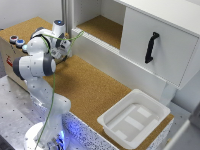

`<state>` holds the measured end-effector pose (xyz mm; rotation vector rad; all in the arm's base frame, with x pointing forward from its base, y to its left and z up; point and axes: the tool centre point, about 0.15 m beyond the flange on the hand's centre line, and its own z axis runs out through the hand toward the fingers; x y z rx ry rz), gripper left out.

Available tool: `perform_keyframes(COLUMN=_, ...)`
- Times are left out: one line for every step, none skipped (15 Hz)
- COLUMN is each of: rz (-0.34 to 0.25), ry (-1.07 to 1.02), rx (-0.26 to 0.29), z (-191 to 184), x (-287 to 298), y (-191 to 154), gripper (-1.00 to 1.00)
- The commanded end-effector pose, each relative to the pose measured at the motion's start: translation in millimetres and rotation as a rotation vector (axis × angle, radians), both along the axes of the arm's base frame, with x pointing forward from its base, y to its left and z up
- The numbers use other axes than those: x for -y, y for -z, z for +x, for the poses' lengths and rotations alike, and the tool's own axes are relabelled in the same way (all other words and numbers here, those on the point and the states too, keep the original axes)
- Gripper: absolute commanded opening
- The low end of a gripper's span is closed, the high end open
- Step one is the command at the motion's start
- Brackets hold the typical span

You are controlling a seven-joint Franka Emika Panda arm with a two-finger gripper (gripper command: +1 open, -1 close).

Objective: Grasp the handle of the drawer, then close it

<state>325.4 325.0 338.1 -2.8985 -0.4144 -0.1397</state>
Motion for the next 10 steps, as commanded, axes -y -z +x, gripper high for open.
perform_keyframes(rz=-0.040, ry=0.087, rx=0.037, z=-9, x=22, y=-25, gripper=-1.00)
perform_keyframes(rz=-0.047, ry=0.094, rx=0.049, z=-11, x=25, y=-29, gripper=-1.00)
perform_keyframes(rz=-0.051, ry=0.102, rx=0.055, z=-13, x=29, y=-34, gripper=-1.00)
perform_keyframes(rz=-0.056, ry=0.107, rx=0.057, z=-15, x=33, y=-37, gripper=-1.00)
perform_keyframes(rz=-0.058, ry=0.115, rx=0.059, z=-16, x=37, y=-39, gripper=-1.00)
perform_keyframes(rz=-0.068, ry=0.119, rx=0.058, z=-18, x=42, y=-40, gripper=-1.00)
perform_keyframes(rz=-0.073, ry=0.129, rx=0.053, z=-19, x=47, y=-41, gripper=-1.00)
perform_keyframes(rz=-0.081, ry=0.138, rx=0.056, z=-20, x=52, y=-42, gripper=-1.00)
perform_keyframes(rz=-0.086, ry=0.145, rx=0.051, z=-19, x=56, y=-42, gripper=-1.00)
perform_keyframes(rz=-0.088, ry=0.154, rx=0.033, z=-19, x=62, y=-43, gripper=-1.00)
